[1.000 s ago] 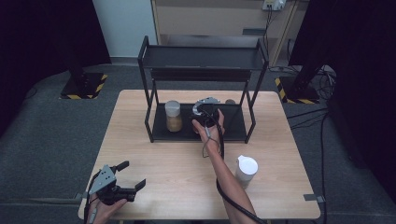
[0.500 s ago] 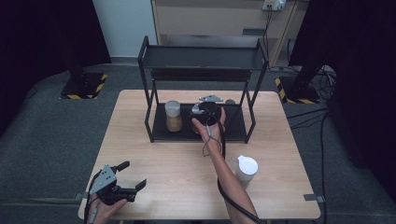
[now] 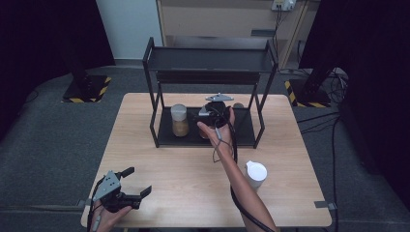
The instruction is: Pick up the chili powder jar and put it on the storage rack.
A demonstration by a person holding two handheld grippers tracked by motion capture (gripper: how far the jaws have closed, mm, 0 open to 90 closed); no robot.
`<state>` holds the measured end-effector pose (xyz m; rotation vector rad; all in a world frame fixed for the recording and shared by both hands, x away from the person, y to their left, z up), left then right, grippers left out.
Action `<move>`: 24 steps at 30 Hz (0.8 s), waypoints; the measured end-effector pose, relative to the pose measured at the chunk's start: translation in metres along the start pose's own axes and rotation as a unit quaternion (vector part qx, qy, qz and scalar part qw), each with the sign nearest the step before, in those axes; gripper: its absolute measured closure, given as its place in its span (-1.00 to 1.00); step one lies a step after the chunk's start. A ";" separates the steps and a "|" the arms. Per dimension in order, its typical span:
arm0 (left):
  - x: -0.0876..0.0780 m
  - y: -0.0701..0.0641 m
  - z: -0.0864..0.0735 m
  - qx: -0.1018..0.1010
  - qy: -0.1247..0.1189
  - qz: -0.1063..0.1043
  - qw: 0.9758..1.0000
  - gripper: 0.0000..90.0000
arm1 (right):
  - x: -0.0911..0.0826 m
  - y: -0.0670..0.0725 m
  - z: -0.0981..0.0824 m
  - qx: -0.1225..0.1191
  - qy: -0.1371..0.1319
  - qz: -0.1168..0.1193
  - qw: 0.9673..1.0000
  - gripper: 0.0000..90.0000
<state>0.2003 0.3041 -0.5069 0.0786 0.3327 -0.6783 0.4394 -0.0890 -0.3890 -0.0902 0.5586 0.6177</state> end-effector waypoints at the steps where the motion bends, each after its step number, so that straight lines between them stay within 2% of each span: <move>1: 0.000 0.000 0.000 0.000 0.000 0.000 1.000 -0.96 | -0.003 0.000 0.002 -0.005 -0.001 0.000 1.000 -0.90; 10: 0.000 0.000 0.000 -0.001 0.001 0.000 1.000 -0.96 | -0.044 0.007 0.019 -0.044 -0.012 0.018 0.999 -0.87; 11: 0.000 0.000 0.000 -0.001 0.001 0.000 1.000 -0.96 | -0.044 0.007 0.019 -0.044 -0.012 0.018 0.999 -0.87; 12: 0.000 0.000 0.000 -0.001 0.001 0.000 1.000 -0.96 | -0.053 0.007 0.021 -0.057 -0.015 0.021 0.998 -0.88; 16: 0.000 0.001 0.000 -0.004 0.000 0.000 1.000 -0.97 | -0.076 0.006 0.026 -0.078 -0.022 0.032 0.996 -0.88; 17: 0.000 0.001 0.000 -0.004 0.000 0.000 1.000 -0.97 | -0.076 0.006 0.026 -0.078 -0.022 0.032 0.996 -0.88; 19: 0.000 0.000 0.000 -0.003 0.001 0.000 1.000 -0.97 | -0.094 0.004 0.027 -0.092 -0.026 0.037 0.995 -0.88; 22: 0.000 0.000 0.000 -0.002 0.003 0.000 1.000 -0.96 | -0.111 -0.001 0.027 -0.094 -0.038 0.050 0.994 -0.88; 23: 0.000 0.000 0.000 -0.002 0.003 0.000 1.000 -0.97 | -0.111 -0.001 0.027 -0.094 -0.038 0.050 0.994 -0.88; 24: 0.000 0.000 0.000 -0.003 0.003 0.001 1.000 -0.97 | -0.120 -0.004 0.026 -0.093 -0.044 0.057 0.993 -0.88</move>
Point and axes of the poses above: each handheld gripper's, and its own axes: x roughly forward along the jaws, z roughly out of its top, y roughly to its left, the point moved 7 cm from there along x, roughly forward along the jaws, and after that the axes turned 3 degrees about y, right-handed, at the moved point
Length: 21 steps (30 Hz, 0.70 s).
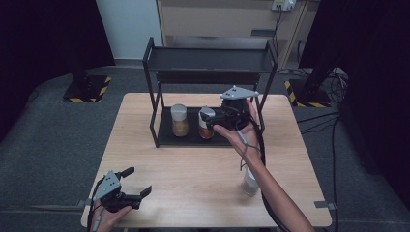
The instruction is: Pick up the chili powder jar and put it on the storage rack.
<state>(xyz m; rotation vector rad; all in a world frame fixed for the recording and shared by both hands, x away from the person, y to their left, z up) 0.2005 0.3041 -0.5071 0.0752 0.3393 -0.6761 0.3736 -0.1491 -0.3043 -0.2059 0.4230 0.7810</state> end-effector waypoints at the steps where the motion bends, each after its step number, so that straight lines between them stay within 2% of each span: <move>1: 0.000 0.000 0.000 0.000 0.000 0.000 1.000 -0.97 | -0.005 -0.001 0.000 -0.002 -0.002 0.002 1.000 -0.88; 4: 0.000 0.000 0.000 0.000 0.002 0.000 1.000 -0.97 | -0.018 -0.001 -0.002 -0.007 -0.010 0.003 1.000 -0.88; 9: 0.000 0.000 0.000 0.000 0.002 0.000 1.000 -0.97 | -0.036 -0.003 -0.006 -0.016 -0.014 0.018 1.000 -0.88; 21: 0.000 0.000 0.000 0.001 0.003 0.000 1.000 -0.97 | -0.073 -0.002 -0.030 -0.041 -0.027 0.020 0.999 -0.89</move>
Point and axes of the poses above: each handheld gripper's, and its own axes: x roughly forward along the jaws, z roughly out of its top, y roughly to its left, the point moved 7 cm from there along x, roughly forward along the jaws, and after that the axes turned 3 degrees about y, right-handed, at the moved point
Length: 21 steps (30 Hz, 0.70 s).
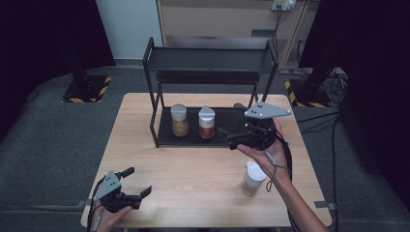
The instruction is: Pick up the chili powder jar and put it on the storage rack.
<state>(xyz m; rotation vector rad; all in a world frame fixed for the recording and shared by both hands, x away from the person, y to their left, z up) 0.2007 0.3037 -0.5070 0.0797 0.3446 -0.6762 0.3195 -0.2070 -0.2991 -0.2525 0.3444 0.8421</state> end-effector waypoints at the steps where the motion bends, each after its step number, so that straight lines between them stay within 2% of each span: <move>1: 0.000 0.000 0.000 0.000 0.000 0.000 1.000 -0.97 | -0.003 0.001 -0.003 -0.001 0.000 0.000 1.000 -0.89; 6: 0.000 0.000 0.000 0.000 0.001 0.000 1.000 -0.97 | -0.017 0.001 -0.017 0.001 -0.009 -0.001 1.000 -0.90; 12: 0.000 0.000 0.000 -0.001 0.001 0.001 1.000 -0.97 | -0.035 0.006 -0.032 -0.011 -0.015 -0.015 1.000 -0.91; 21: 0.000 0.000 0.000 0.001 0.002 0.001 1.000 -0.97 | -0.060 0.004 -0.064 -0.004 -0.025 -0.017 1.000 -0.94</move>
Point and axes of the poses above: each handheld gripper's, and its own axes: x roughly forward along the jaws, z roughly out of its top, y roughly to its left, the point moved 7 cm from there along x, roughly forward along the jaws, and after that the axes turned 3 degrees about y, right-handed, at the moved point
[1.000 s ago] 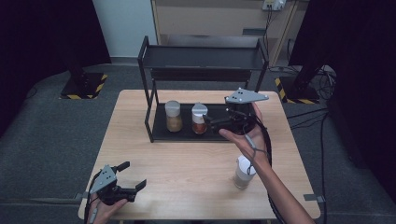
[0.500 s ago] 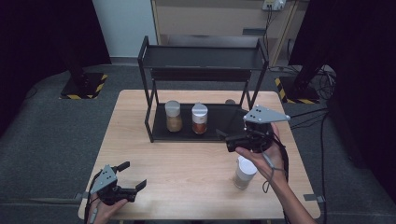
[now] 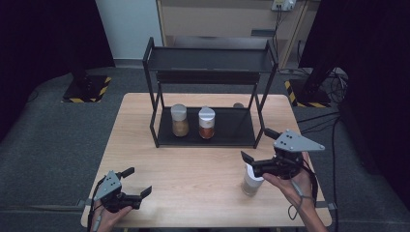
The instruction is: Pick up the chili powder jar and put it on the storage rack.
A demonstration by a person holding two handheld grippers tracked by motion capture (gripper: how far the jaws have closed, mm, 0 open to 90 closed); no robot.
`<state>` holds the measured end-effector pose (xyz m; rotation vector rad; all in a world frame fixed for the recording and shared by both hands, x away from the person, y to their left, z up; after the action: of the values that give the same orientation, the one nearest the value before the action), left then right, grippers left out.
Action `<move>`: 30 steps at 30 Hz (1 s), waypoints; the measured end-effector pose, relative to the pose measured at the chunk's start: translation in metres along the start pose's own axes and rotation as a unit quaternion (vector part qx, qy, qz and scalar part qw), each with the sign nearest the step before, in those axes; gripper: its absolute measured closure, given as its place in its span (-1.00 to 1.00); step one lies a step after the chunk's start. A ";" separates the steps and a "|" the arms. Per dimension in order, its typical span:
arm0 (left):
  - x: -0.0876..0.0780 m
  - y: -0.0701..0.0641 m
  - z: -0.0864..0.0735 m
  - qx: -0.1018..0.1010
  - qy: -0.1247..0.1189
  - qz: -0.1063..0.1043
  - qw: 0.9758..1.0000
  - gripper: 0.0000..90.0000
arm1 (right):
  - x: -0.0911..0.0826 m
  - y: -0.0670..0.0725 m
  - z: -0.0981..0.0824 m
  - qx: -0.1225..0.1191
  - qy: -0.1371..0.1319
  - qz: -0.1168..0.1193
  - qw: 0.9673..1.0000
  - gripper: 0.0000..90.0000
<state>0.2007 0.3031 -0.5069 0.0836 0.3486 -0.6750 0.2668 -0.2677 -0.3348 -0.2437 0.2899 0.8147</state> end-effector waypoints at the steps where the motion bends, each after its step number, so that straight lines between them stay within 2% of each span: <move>1: 0.000 0.000 0.000 0.000 -0.001 0.000 1.000 -0.97 | -0.002 0.000 -0.002 0.001 0.000 0.001 1.000 -0.94; 9: 0.000 0.000 0.000 0.000 0.000 0.001 1.000 -0.97 | -0.018 -0.002 -0.024 0.005 -0.020 -0.007 1.000 -0.94; 19: 0.000 0.000 0.000 0.001 -0.002 -0.001 1.000 -0.97 | -0.036 -0.007 -0.063 0.034 -0.036 -0.031 0.998 -0.93; 23: 0.000 0.000 0.000 0.001 -0.002 -0.001 1.000 -0.97 | -0.038 -0.009 -0.079 0.051 -0.031 -0.044 0.997 -0.93; 28: 0.000 0.000 0.000 0.001 -0.003 -0.001 1.000 -0.97 | -0.041 -0.006 -0.095 0.040 -0.020 -0.080 0.996 -0.92; 30: 0.000 0.000 0.000 0.002 -0.003 -0.001 1.000 -0.97 | -0.042 -0.006 -0.101 0.043 -0.021 -0.085 0.995 -0.92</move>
<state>0.2002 0.3031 -0.5069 0.0841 0.3415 -0.6772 0.2278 -0.3329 -0.4136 -0.1686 0.2609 0.6359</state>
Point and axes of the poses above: each handheld gripper's, and its own axes: x roughly forward along the jaws, z roughly out of its top, y roughly to its left, the point moved 7 cm from there along x, roughly forward along the jaws, and after that the axes turned 3 degrees about y, right-handed, at the moved point
